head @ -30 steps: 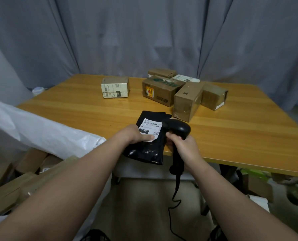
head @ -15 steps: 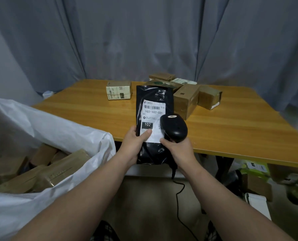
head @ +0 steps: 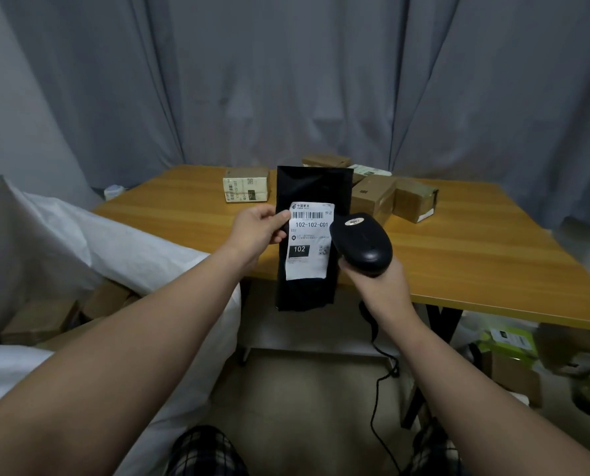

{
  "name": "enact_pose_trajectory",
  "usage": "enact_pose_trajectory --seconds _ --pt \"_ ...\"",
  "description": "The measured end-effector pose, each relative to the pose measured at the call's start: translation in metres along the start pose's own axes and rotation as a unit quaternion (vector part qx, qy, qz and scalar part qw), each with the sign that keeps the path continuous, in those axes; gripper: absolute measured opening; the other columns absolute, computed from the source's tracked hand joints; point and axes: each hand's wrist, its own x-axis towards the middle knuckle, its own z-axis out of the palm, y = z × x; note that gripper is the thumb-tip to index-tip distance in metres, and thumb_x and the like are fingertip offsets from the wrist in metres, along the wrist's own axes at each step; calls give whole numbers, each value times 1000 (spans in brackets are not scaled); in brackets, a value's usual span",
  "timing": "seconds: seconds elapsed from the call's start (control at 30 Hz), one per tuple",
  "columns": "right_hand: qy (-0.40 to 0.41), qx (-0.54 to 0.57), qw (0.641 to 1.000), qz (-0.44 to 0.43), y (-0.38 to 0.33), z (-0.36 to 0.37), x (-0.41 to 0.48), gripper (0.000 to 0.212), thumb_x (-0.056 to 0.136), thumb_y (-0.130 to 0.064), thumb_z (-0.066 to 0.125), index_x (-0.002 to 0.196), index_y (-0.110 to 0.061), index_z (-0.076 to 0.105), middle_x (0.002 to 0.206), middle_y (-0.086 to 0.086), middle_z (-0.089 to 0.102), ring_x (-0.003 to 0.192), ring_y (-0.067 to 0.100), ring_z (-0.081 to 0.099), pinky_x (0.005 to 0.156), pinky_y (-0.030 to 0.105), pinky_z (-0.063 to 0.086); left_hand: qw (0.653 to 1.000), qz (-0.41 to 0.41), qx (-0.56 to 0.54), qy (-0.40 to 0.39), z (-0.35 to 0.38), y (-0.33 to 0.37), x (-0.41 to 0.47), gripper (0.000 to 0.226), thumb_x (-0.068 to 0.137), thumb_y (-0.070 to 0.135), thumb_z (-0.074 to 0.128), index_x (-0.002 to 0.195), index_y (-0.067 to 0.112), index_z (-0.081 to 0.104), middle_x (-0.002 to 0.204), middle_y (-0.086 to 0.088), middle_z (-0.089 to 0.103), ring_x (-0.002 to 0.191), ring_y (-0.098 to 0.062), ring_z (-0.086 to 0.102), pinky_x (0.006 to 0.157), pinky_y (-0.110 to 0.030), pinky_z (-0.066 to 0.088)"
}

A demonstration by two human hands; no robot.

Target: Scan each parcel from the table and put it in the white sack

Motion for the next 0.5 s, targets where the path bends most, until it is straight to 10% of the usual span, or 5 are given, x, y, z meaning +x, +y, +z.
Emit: enact_pose_trajectory --seconds 0.23,0.5 --pt "-35 31 998 34 -13 20 -21 5 81 -14 75 81 -16 71 54 -8 63 50 8 58 53 26 46 999 -21 -32 29 -1 -10 0 12 95 9 57 85 4 60 78 -6 63 47 -1 49 52 -12 47" --pt "-43 30 997 64 -16 26 -23 7 84 -19 72 81 -14 67 50 -7 59 47 11 56 51 27 47 997 -29 -51 42 -6 -12 -1 11 96 13 56 87 8 61 84 -6 66 54 -4 50 56 -13 49"
